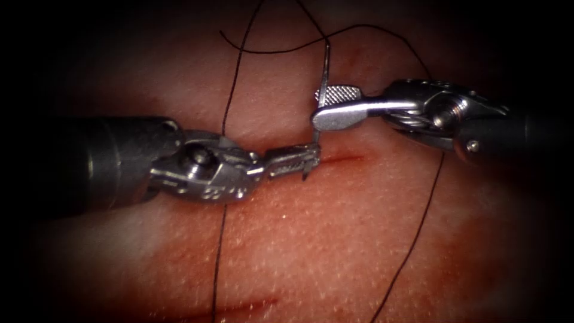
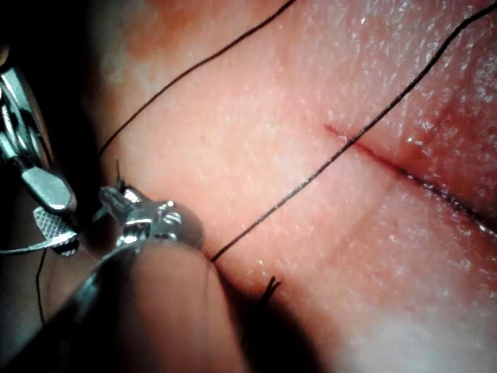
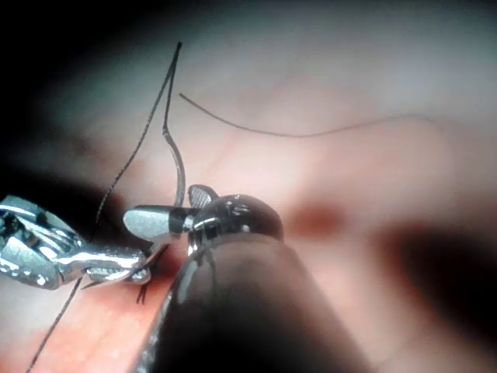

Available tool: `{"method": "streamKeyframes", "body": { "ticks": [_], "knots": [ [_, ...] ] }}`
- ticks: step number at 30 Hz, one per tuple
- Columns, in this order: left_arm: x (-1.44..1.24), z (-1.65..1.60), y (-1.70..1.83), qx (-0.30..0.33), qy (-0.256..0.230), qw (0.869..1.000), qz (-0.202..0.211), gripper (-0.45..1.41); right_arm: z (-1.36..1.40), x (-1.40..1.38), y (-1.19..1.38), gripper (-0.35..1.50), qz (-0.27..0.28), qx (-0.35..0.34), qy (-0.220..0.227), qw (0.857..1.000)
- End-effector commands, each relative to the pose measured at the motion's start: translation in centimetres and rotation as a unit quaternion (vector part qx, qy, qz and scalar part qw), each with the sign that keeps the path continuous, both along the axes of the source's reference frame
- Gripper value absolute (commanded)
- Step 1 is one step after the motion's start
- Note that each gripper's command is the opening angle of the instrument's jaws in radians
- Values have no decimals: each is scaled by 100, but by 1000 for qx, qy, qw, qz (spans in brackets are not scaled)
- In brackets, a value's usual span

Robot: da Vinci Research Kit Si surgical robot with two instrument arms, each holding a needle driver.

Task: Wound Closure
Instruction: Hold needle with left tool and regrasp with right end-effector so needle is facing head-on

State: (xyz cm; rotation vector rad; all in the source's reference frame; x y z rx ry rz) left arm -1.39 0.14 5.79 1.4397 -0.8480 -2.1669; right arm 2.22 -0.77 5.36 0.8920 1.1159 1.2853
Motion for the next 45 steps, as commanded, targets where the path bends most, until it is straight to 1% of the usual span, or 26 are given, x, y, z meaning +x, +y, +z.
{"method": "streamKeyframes", "body": {
  "ticks": [1, 2, 3, 5, 7, 8, 12, 15, 18, 19, 21, 26, 27, 28, 30, 31, 32, 38, 39, 40, 41, 43, 45],
  "knots": [
    [-5, 5, 3, 0, 1, 1000, -2, -45, 2, 7, 6, 113, 2, 4, 3, 1000],
    [-6, 5, 2, -1, 2, 1000, -3, -45, 2, 7, 6, 101, 3, 9, 4, 1000],
    [-7, 6, 0, -9, 9, 1000, -4, -45, 2, 7, 5, 101, 17, 23, -10, 1000],
    [-8, 5, -1, -9, 12, 1000, -4, -45, 2, 9, 6, 103, 36, 34, -14, 999],
    [-8, 5, -2, -14, 17, 1000, -5, -45, 3, 10, 6, 103, 47, 43, -8, 998],
    [-8, 4, -2, -15, 18, 1000, -7, -45, 3, 13, 7, 108, 56, 47, -3, 997],
    [-9, 3, -3, -17, 16, 1000, -13, -45, 3, 18, 7, 110, 59, 50, -4, 997],
    [-11, 0, -4, -20, 16, 1000, -15, -45, 6, 21, 9, 101, 71, 56, 1, 996],
    [-12, -3, -5, -21, 16, 1000, -17, -45, 9, 23, 11, 91, 80, 55, -6, 995],
    [-12, -4, -6, -21, 16, 1000, -17, -45, 10, 23, 12, 83, 83, 55, -9, 995],
    [-12, -5, -6, -21, 14, 1000, -17, -45, 11, 24, 12, 74, 87, 54, -13, 995],
    [-13, -6, -6, -22, 13, 999, -20, -45, 13, 26, 11, 39, 98, 52, -24, 994],
    [-13, -7, -6, -22, 13, 999, -20, -45, 13, 26, 10, 27, 100, 52, -26, 993],
    [-13, -7, -6, -22, 13, 999, -20, -45, 13, 26, 9, 21, 100, 51, -26, 993],
    [-14, -6, -6, -22, 13, 999, -21, -45, 12, 26, 8, 12, 102, 51, -29, 993],
    [-14, -6, -6, -22, 14, 999, -21, -45, 12, 26, 7, 0, 104, 50, -32, 993],
    [-14, -6, -6, -22, 14, 999, -21, -45, 12, 25, 7, -35, 106, 50, -35, 993],
    [-15, -6, -6, -22, 14, 999, -21, -45, 12, 25, 5, -35, 126, 50, -61, 989],
    [-17, -6, -5, -11, 10, 1000, -25, 14, 12, 24, 6, -35, 127, 49, -61, 989],
    [-18, -7, -4, 4, 1, 1000, -31, 46, 13, 24, 6, -35, 126, 50, -62, 989],
    [-20, -8, -2, 26, -35, 998, -42, 83, 13, 23, 7, -35, 126, 50, -65, 989],
    [-21, -10, -1, 40, -56, 996, -50, 95, 15, 21, 8, -35, 122, 47, -62, 989],
    [-20, -11, 1, 67, -70, 994, -57, 105, 19, 18, 10, -35, 108, 37, -50, 992]
  ]
}}
